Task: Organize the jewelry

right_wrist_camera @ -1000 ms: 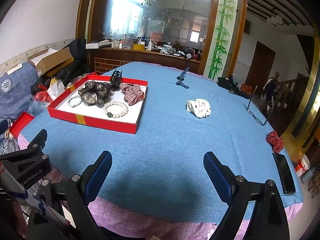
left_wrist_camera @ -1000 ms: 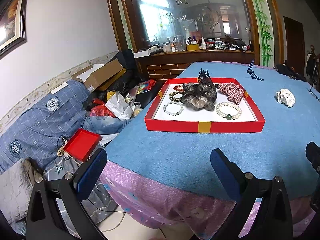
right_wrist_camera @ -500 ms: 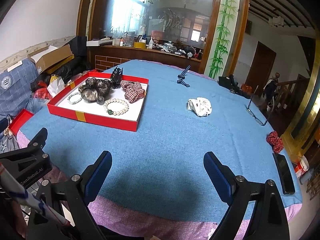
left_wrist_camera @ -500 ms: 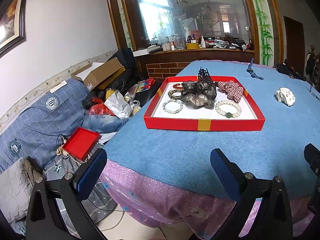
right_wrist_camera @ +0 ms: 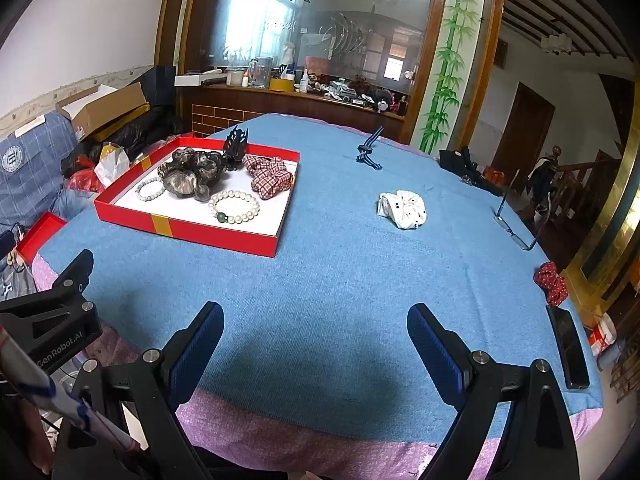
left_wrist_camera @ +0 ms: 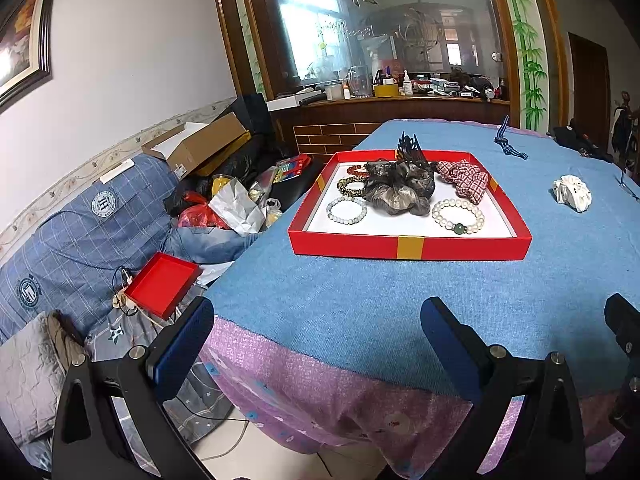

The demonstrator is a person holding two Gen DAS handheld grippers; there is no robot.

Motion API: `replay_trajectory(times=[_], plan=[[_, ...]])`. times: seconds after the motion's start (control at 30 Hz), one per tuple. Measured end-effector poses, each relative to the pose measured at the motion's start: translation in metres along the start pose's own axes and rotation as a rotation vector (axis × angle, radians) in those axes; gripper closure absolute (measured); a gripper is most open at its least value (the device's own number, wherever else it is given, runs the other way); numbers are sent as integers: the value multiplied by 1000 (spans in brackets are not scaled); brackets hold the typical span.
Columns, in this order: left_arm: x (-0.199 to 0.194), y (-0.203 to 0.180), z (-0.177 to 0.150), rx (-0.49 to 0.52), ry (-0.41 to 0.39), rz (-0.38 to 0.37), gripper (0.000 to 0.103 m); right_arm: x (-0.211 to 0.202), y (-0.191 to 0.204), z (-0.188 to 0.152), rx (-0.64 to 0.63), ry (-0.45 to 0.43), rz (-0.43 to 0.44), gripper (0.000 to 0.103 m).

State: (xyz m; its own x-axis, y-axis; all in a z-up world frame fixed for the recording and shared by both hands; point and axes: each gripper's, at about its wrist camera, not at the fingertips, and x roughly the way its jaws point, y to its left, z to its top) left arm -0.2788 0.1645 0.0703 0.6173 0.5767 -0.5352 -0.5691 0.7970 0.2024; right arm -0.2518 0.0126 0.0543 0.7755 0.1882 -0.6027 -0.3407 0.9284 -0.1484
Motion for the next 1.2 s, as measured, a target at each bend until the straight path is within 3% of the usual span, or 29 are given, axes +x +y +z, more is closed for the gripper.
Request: replay_trajectory(times=[1.2], plan=[[2,0,-4,-7,7,2,0,2,-1,-2,-8,11,-1,8]])
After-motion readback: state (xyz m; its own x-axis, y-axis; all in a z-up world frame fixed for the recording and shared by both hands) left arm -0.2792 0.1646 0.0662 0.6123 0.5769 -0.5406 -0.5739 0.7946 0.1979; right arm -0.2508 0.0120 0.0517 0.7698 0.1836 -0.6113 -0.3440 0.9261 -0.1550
